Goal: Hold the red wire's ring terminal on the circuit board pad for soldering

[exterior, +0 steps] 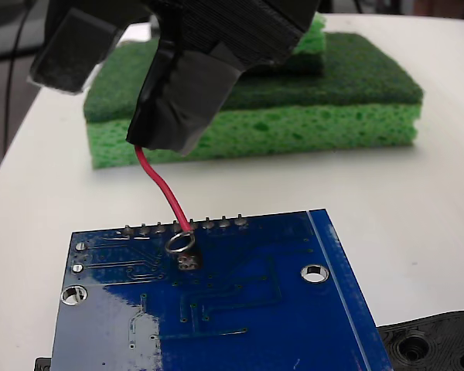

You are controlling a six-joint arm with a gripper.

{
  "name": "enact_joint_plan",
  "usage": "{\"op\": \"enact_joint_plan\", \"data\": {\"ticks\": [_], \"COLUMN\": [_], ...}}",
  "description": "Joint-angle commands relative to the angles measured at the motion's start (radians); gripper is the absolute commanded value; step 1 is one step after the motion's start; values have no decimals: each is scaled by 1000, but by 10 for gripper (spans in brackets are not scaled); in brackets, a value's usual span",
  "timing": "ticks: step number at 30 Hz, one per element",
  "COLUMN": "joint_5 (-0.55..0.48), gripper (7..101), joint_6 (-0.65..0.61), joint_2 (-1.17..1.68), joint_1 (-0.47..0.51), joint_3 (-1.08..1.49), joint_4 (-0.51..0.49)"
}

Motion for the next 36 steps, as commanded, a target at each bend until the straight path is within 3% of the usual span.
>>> {"op": "enact_joint_plan", "data": {"ticks": [1, 19, 36], "joint_5": [-6, 5, 6], "gripper": [1003, 1003, 1003], "joint_6": [0, 18, 18], "joint_2": [-6, -57, -58], "joint_1": [0, -15, -18], "joint_3": [-21, -84, -89], "joint_4": [6, 78, 84]}}
